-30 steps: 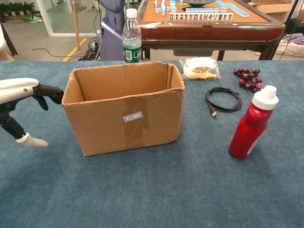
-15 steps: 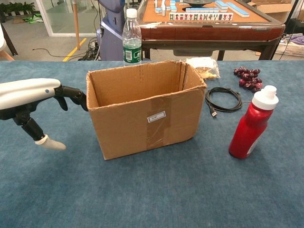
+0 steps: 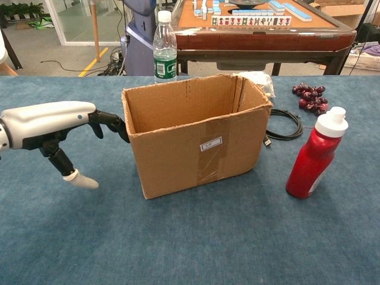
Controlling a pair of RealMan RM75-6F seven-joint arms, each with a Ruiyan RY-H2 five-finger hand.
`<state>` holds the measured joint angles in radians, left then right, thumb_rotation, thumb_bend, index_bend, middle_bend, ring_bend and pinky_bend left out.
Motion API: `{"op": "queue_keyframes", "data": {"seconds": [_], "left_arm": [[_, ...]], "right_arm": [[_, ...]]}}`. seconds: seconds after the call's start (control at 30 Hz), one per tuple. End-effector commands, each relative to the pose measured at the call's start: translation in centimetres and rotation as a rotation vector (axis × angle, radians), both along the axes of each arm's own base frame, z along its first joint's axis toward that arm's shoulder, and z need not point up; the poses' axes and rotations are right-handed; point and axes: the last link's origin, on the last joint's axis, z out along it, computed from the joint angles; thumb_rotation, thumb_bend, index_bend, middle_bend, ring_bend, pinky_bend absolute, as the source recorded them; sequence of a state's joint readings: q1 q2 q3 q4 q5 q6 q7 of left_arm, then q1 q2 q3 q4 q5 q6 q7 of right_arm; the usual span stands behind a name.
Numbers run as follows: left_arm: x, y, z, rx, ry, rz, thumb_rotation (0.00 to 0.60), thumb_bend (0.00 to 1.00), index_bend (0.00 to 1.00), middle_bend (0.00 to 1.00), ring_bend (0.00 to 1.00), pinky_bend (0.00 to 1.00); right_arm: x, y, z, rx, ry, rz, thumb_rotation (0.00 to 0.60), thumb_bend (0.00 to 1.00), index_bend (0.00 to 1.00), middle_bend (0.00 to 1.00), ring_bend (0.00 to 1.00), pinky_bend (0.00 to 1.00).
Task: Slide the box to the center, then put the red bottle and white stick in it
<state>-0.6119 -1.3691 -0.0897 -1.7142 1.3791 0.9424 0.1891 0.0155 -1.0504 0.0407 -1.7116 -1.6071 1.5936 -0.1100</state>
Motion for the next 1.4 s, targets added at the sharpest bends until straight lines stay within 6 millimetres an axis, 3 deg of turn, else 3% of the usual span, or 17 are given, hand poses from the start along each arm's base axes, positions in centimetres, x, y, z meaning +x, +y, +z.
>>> {"op": "queue_keyframes", "data": {"seconds": [0.03,0.63,0.97,1.17,1.4], "left_arm": [[0.3,0.1,-0.4,-0.013,-0.007,-0.011,0.6,0.0,0.21,0.23,0.17,0.23],[1.5,0.5,-1.5,-0.021,0.017,-0.042,0.6,0.0,0.21,0.23,0.17,0.23],[-1.4,-1.3,2.7,0.09,0.066,-0.001,0.6,0.0,0.21,0.23,0.17,0.23],[-3.8,-4.0,5.6,0.165,0.108,0.016,0.6,0.0,0.22,0.23,0.17,0.23],[-7.2,-7.2,7.4,0.204,0.19,0.074,0.6,0.0,0.22,0.23,0.17,0.23]], "right_arm": [[0.0,0.0,0.2,-0.008,-0.005,-0.003,0.6,0.0,0.1,0.1,0.07,0.25],[-0.3,0.7,1.7,-0.058,-0.026,-0.023,0.6,0.0,0.1,0.1,0.07,0.25],[-0.3,0.4,1.3,-0.044,-0.008,-0.028,0.6,0.0,0.1,0.1,0.07,0.25],[-0.5,-0.3,0.6,-0.04,0.001,-0.035,0.6,0.0,0.1,0.12,0.07,0.25],[-1.4,-1.9,-0.3,-0.031,-0.006,-0.05,0.6,0.0,0.11,0.15,0.07,0.25]]}}
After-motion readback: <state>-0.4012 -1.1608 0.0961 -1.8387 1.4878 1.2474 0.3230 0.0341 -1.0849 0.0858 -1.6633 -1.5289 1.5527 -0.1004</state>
